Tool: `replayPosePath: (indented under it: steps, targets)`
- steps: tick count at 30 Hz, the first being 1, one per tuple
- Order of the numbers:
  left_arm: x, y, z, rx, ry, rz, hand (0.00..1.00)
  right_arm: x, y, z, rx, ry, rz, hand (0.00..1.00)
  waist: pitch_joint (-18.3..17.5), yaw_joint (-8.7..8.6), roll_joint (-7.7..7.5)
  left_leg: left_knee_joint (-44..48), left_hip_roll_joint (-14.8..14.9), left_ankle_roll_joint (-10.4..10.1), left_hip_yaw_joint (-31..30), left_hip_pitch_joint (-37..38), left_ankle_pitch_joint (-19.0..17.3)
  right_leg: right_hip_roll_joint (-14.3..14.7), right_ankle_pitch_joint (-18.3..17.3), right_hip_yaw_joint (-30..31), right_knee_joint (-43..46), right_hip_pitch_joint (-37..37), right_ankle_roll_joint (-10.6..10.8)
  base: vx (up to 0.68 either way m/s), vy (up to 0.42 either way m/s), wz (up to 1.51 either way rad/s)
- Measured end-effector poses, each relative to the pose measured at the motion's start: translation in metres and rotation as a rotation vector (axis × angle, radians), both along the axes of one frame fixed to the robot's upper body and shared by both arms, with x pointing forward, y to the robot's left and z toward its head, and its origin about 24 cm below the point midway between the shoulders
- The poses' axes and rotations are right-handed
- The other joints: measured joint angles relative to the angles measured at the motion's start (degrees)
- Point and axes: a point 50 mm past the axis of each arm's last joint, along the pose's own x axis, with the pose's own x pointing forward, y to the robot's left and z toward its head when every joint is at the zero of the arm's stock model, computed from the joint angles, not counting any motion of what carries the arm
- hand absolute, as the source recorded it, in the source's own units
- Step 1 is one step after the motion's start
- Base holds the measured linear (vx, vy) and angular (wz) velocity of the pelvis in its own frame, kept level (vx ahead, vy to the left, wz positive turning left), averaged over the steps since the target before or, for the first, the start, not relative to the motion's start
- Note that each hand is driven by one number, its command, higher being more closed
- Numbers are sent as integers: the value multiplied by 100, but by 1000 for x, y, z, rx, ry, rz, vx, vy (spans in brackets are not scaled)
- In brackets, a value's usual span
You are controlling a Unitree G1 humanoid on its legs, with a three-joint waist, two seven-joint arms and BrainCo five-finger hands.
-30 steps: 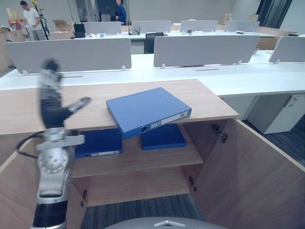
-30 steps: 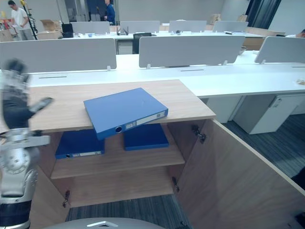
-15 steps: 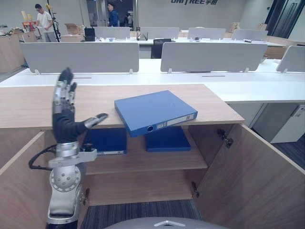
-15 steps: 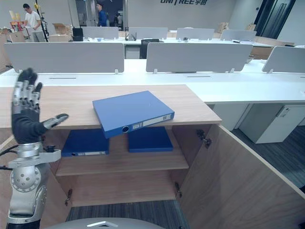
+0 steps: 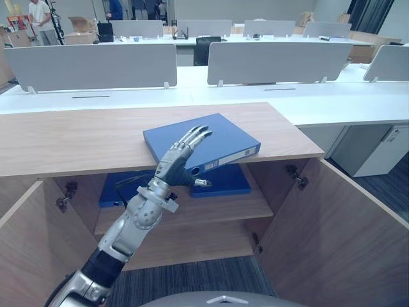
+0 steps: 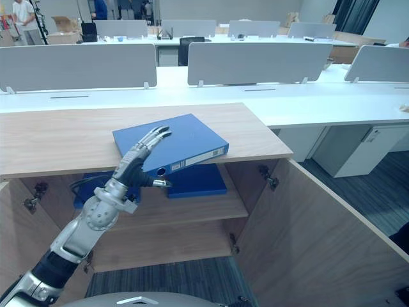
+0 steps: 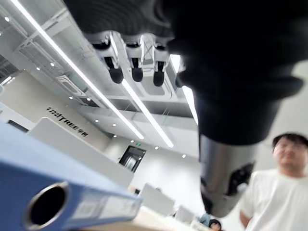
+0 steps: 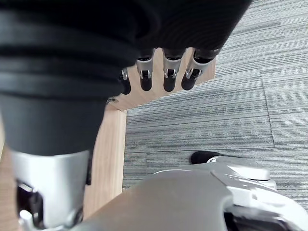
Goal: Walk over to the cabinet, pick up the folder, carry it to the office cabinet, place the folder inside the office cabinet, then close the office cabinet door
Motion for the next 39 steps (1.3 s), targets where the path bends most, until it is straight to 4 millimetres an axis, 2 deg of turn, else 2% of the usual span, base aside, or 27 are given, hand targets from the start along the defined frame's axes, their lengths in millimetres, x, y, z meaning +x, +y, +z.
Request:
replayPosePath:
  steps: [3,8,13,20,25,26,33,39]
  targets:
    - [14,1,-13,211,-74,92,0,3,0,1,1,-17,-8,0,72,-53,-15,1,-1,10,-2,-29,-7,0,13,-25,-61,-2,-20,0,0,0]
    - [22,-3,-12,351,-176,131,0,6,-1,1,-2,-25,-15,0,110,-127,-45,3,-10,34,-2,-61,-42,0,20,-42,-135,3,-30,36,-5,0]
    - [31,-6,-8,399,-224,161,0,6,-3,2,-4,-25,-47,0,135,-152,-82,8,-29,45,-27,-60,-66,-6,38,-47,-212,63,-72,40,-14,1]
    - [29,-14,-7,399,-241,158,0,4,-3,1,10,-17,-96,0,162,-181,-72,0,-33,50,-138,-52,-77,-8,23,-160,-275,150,-108,-2,-37,7]
    - [29,-11,-10,392,-218,179,0,4,0,0,23,-16,-105,0,179,-185,-66,-1,-32,47,-133,-51,-86,-9,30,-162,-284,154,-120,-9,-12,0]
    - [28,-9,-10,385,-214,189,100,3,0,0,23,-16,-104,0,181,-186,-64,-1,-32,48,-130,-51,-88,-9,34,-162,-292,158,-126,-22,-33,-2]
    - [14,10,-16,324,-145,272,100,3,1,0,26,-14,-101,0,188,-169,-58,-1,-30,48,-136,-17,-110,-8,25,-171,-315,223,-150,-7,-26,1]
    - [0,27,-13,285,-138,334,100,2,2,0,28,-10,-91,0,189,-154,-59,-2,-29,43,-129,41,-123,-7,22,-168,-328,285,-154,-15,-38,0]
